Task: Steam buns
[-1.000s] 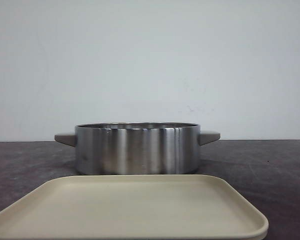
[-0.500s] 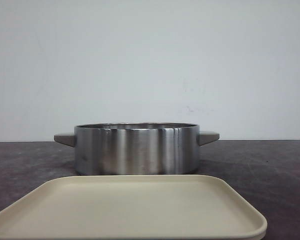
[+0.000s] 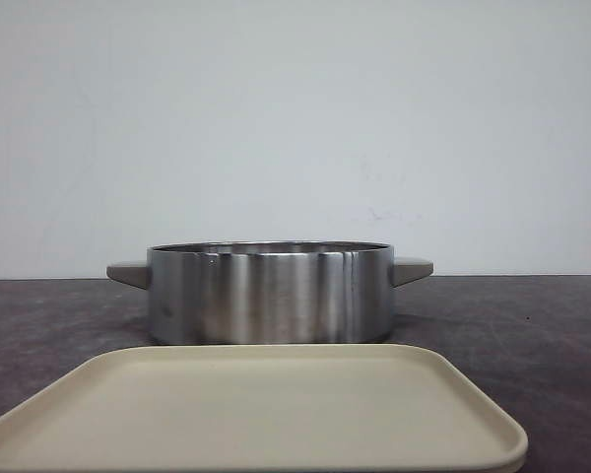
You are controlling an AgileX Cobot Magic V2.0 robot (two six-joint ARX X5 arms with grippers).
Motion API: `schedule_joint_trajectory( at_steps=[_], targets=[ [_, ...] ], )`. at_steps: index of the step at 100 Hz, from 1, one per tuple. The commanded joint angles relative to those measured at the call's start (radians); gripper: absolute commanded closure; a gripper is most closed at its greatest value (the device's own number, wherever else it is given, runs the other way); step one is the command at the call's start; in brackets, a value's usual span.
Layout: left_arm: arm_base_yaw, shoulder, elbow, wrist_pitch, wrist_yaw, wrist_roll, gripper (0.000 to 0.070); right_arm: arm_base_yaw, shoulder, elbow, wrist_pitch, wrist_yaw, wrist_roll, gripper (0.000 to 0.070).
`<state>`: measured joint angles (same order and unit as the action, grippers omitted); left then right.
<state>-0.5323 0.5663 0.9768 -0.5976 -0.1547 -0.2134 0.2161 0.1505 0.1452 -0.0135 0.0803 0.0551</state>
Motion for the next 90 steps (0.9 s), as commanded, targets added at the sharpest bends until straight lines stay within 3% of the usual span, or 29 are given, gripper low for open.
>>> schedule_joint_trajectory(
  at_steps=[1,46,54,90],
  targets=[
    [-0.005,0.002,0.01,0.011,-0.003,-0.005,0.0684,-0.014,-0.037,-0.029,-0.007,0.022,-0.011,0.0686],
    [-0.005,0.002,0.01,0.011,-0.003,-0.005,0.0684,-0.055,-0.147,-0.097,-0.243,0.013,-0.01,0.0686],
    [-0.005,0.002,0.01,0.011,-0.003,-0.005,0.0684,-0.055,-0.147,-0.105,-0.238,-0.017,-0.011,0.0686],
    [-0.005,0.002,0.01,0.011,-0.003,-0.005,0.0684,-0.055,-0.147,-0.106,-0.234,-0.02,-0.011,0.0686]
  ],
)
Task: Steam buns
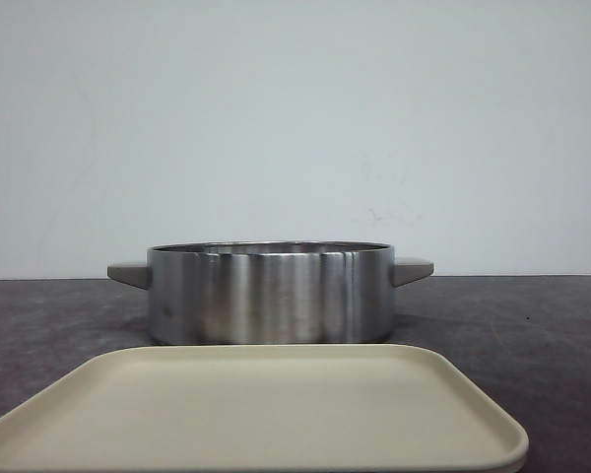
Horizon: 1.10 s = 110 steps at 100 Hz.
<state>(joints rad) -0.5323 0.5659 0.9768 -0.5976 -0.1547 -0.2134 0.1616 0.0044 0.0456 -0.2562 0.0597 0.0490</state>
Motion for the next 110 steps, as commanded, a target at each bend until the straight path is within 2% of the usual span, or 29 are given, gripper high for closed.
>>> schedule_joint_trajectory(
  at_steps=[1,68,86,99,110],
  targets=[
    [-0.005,0.002,0.01,0.011,-0.003,-0.005,0.0684,0.0,-0.001,-0.006,0.009,0.001,-0.005,0.0686],
    [-0.005,0.002,0.01,0.011,-0.003,-0.005,0.0684,0.0,-0.001,-0.006,0.009,0.0,-0.005,0.0686],
    [-0.004,-0.006,0.01,-0.018,-0.003,0.126,0.0684,0.0,-0.001,-0.006,0.009,0.0,-0.005,0.0686],
    [0.013,-0.031,0.01,-0.043,-0.003,0.126,0.0684,0.0,-0.001,-0.006,0.009,0.0,-0.005,0.0686],
    [0.077,-0.071,-0.02,-0.04,0.02,0.112,0.0684,0.0,-0.001,-0.006,0.009,0.0,-0.005,0.0686]
  ],
)
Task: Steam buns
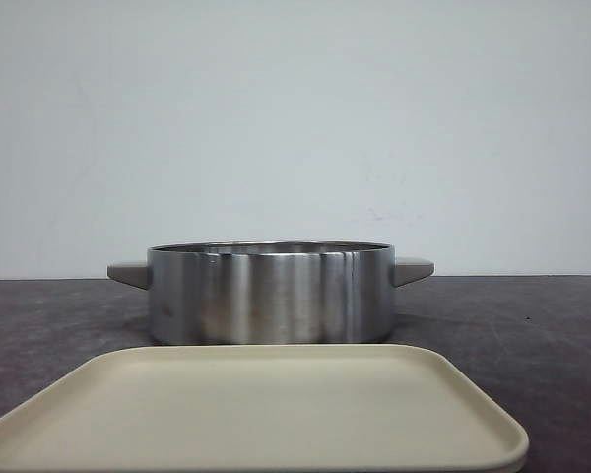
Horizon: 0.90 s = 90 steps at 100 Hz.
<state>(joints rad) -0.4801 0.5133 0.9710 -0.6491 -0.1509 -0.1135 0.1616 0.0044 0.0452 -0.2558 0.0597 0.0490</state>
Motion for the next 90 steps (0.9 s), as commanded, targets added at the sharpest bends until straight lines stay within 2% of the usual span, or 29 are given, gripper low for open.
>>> schedule_joint_trajectory(
  at_steps=[1,12,29,54,66,76,90],
  targets=[
    [0.029,-0.021,-0.017,0.012,0.018,0.012,0.0684,0.0,-0.001,-0.006,0.009,0.0,-0.005,0.0686],
    [0.116,-0.085,-0.103,0.046,0.028,0.016,0.0684,0.0,-0.001,-0.006,0.009,0.0,-0.005,0.0686],
    [0.28,-0.232,-0.323,0.18,0.032,0.031,0.0684,0.0,-0.001,-0.006,0.009,0.0,-0.005,0.0686],
    [0.47,-0.421,-0.647,0.33,0.125,0.046,0.0684,0.0,-0.001,-0.006,0.009,0.0,-0.005,0.0685],
    [0.51,-0.451,-0.758,0.409,0.175,0.046,0.0684,0.0,-0.001,-0.006,0.009,0.0,-0.005,0.0686],
    [0.523,-0.461,-0.835,0.48,0.178,0.048,0.0684,0.0,-0.001,-0.006,0.009,0.0,-0.005,0.0686],
    [0.537,-0.482,-0.896,0.519,0.177,0.104,0.0684,0.0,-0.001,-0.006,0.009,0.0,-0.005,0.0686]
  ],
)
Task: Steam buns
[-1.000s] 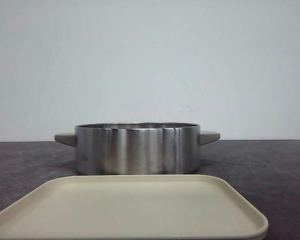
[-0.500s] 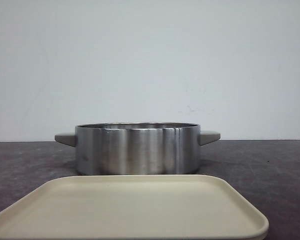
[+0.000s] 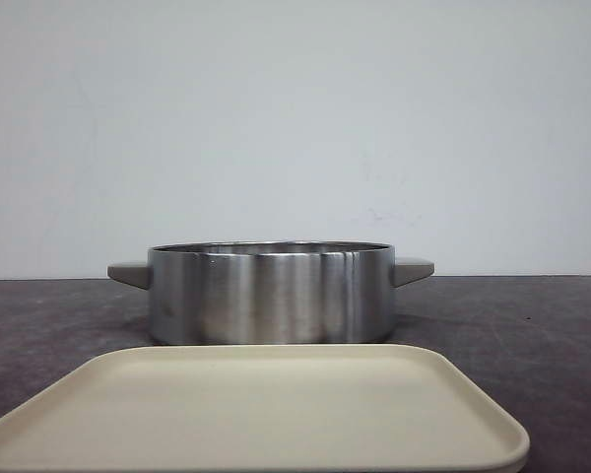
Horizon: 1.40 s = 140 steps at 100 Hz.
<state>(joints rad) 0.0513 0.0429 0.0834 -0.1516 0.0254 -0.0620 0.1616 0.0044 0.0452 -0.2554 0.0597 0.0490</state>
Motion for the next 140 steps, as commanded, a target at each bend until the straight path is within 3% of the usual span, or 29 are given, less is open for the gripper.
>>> schedule_joint_trajectory(
  at_steps=[1,14,57,73,140],
  targets=[
    [0.007,-0.014,-0.011,0.021,0.001,0.058,0.0684,0.0,-0.001,-0.006,0.008,0.0,-0.005,0.0686],
    [0.016,-0.04,-0.043,0.018,-0.001,0.109,0.0684,0.0,-0.001,-0.006,0.008,0.0,-0.005,0.0686],
    [0.059,-0.04,-0.07,-0.04,0.0,0.167,0.0684,0.0,-0.001,-0.006,0.008,0.0,-0.005,0.0686],
    [0.089,-0.04,-0.07,-0.036,-0.002,0.133,0.0684,0.0,-0.001,-0.006,0.008,0.0,-0.005,0.0686],
    [0.09,-0.04,-0.069,-0.036,-0.002,0.132,0.0684,0.0,-0.001,-0.006,0.008,0.0,-0.005,0.0686]
  ],
)
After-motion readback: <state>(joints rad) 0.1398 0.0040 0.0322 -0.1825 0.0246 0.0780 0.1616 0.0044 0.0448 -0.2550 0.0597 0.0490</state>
